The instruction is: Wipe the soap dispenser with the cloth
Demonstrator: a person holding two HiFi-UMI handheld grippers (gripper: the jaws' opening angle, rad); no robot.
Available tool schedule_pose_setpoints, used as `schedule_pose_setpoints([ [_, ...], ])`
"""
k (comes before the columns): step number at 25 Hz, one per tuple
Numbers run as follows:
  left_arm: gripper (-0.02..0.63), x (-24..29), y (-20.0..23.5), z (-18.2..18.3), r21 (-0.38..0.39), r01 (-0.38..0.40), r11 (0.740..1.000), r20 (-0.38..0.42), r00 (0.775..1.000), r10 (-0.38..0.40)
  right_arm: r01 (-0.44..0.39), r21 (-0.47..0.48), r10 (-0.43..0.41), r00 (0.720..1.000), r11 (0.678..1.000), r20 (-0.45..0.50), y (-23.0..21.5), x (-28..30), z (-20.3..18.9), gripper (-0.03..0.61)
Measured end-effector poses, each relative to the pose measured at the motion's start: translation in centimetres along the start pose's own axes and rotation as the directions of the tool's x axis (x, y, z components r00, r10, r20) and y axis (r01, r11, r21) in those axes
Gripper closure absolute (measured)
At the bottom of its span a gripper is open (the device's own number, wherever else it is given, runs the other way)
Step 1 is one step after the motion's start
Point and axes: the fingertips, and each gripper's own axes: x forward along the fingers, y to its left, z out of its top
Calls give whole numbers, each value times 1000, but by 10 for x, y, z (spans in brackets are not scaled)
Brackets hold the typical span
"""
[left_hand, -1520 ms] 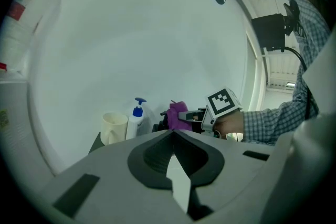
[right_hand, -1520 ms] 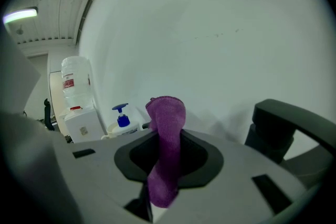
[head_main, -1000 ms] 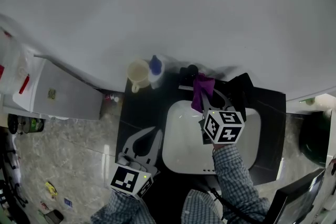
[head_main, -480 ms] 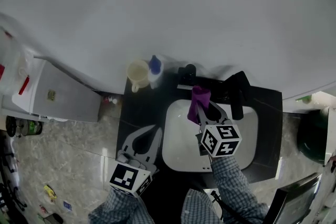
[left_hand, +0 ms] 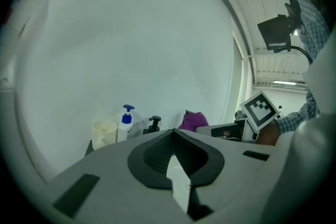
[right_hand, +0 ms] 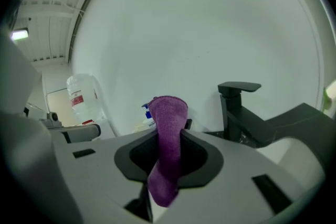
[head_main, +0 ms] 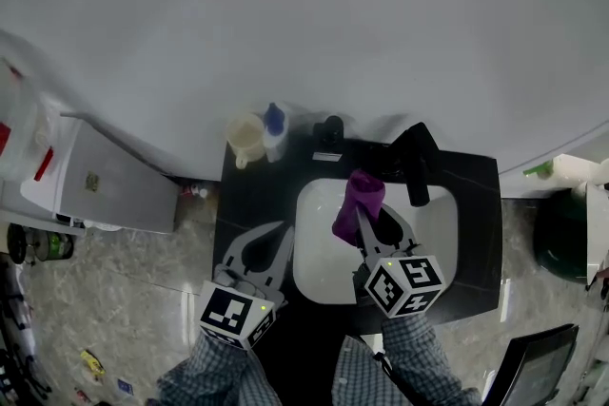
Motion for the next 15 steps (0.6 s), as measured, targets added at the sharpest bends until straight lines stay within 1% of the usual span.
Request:
schedule_pose_setpoints([
  [2, 603, 0, -3, 1, 8, 19, 1000, 2, 1000, -19, 6, 31, -7, 1000, 999, 16, 4, -11, 0, 491],
  [6, 603, -4, -10, 0, 17, 50, 999, -2, 999, -50, 23, 55, -25, 999, 998, 25, 8, -30, -6, 491],
  [12, 603, -9, -18, -6, 32, 72, 997, -10, 997, -72, 56, 23, -57, 998, 998, 29, 7, -52, -12, 491],
  [15, 603, -13, -24, -7, 30, 70, 997, -11, 998, -70, 57, 31, -57, 998, 998, 26, 6, -58, -15, 491],
])
